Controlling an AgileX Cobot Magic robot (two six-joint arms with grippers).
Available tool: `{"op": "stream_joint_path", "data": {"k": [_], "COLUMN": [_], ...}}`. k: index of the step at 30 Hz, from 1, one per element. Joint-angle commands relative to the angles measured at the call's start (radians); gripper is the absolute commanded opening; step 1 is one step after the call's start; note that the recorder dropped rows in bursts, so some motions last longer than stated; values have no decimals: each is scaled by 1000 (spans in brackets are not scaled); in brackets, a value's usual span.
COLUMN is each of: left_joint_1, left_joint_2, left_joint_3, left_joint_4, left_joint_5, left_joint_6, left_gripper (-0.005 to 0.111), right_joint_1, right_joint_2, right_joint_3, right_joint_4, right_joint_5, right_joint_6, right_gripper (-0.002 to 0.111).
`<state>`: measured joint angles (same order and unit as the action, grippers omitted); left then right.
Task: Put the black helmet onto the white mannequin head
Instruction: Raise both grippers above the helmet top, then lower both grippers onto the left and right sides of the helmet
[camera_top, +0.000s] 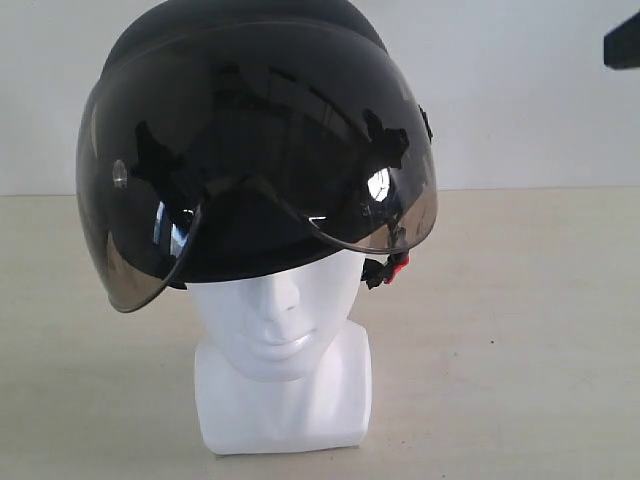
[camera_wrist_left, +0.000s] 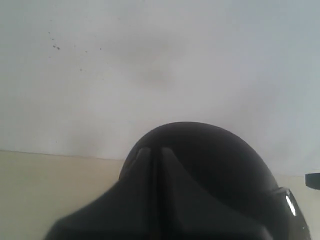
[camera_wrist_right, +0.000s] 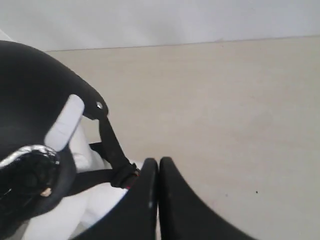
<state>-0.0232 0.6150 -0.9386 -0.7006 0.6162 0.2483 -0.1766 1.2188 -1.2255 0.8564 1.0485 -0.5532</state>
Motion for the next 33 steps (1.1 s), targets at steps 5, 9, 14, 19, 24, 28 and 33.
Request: {"op": "stream_joint_path", "data": {"k": [5, 9, 14, 19, 24, 28, 33], "left_joint_1": [2, 2, 2, 2, 2, 2, 2], "left_joint_2": [20, 35, 123, 239, 342, 382, 401], "left_joint_3": [-3, -3, -3, -3, -3, -5, -5], "left_joint_4": [-29, -60, -350, -500, -579, -635, -648], "left_joint_5": [73, 73, 157, 185, 238, 260, 267], "left_joint_6": [119, 179, 466, 596, 632, 634, 636], "left_gripper": [4, 4, 4, 4, 4, 4, 4], "right_joint_1": [-2, 105, 264, 390, 469, 476, 476], "right_joint_2": [-182, -243, -252, -248, -227, -157, -61], "right_joint_3": [278, 255, 271, 271, 269, 233, 161], "right_joint_4": [430, 549, 533, 545, 550, 532, 488], "right_joint_5": [39, 14, -112, -333, -489, -473, -374], "right_joint_6": [-387, -582, -684, -723, -687, -591, -513], "right_gripper": [0, 0, 0, 0, 0, 0, 0]}}
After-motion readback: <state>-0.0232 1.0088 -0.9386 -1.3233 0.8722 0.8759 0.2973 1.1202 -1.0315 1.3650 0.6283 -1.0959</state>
